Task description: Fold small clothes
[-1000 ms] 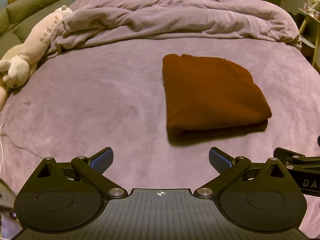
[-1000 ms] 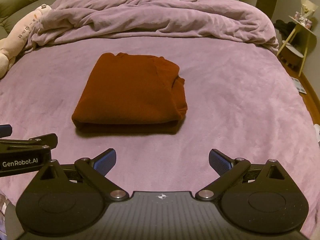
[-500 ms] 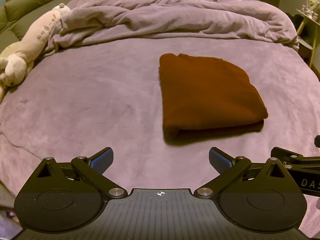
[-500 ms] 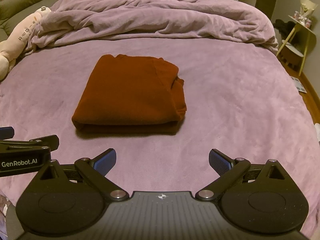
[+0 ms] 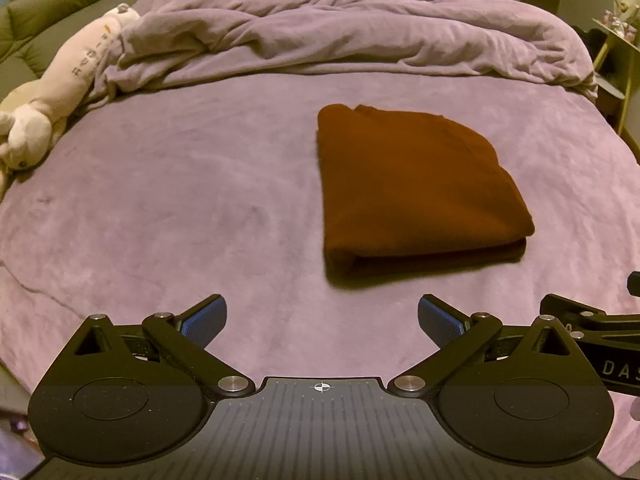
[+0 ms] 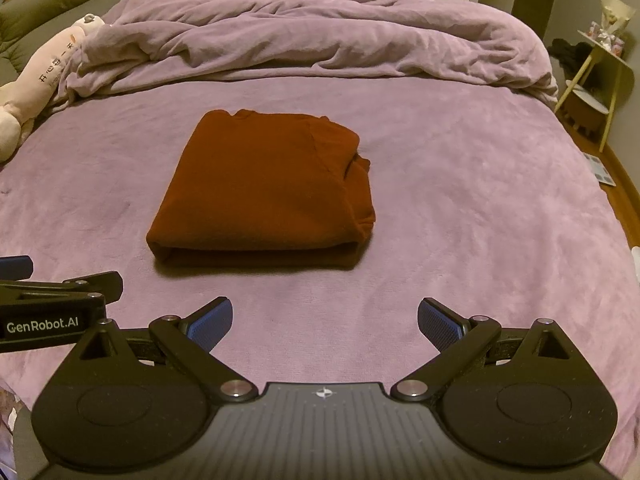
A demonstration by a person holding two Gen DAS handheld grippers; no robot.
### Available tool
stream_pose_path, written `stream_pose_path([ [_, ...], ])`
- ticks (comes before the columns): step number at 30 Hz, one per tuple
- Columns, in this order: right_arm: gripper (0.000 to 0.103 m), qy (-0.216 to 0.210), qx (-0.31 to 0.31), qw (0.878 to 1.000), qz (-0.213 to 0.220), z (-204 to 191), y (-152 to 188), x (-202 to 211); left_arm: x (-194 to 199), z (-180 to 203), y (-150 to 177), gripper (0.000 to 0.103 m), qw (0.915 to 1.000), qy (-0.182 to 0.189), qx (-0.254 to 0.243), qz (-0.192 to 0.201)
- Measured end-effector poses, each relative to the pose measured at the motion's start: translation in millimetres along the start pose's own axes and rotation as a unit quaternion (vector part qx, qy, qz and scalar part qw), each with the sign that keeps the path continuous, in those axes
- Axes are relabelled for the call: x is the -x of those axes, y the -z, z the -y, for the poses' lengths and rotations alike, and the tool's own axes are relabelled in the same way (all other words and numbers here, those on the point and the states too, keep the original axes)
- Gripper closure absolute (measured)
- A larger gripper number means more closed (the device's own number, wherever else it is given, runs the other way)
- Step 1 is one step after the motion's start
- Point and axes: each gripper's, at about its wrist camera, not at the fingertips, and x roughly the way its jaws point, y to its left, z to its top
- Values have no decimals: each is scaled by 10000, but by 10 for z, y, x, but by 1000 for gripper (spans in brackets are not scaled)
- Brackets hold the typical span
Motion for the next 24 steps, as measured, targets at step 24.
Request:
stream_pose_path([
  [24,4,-17,94,9999,42,-31,13,41,33,23,17,0,10000,60,46,-32],
])
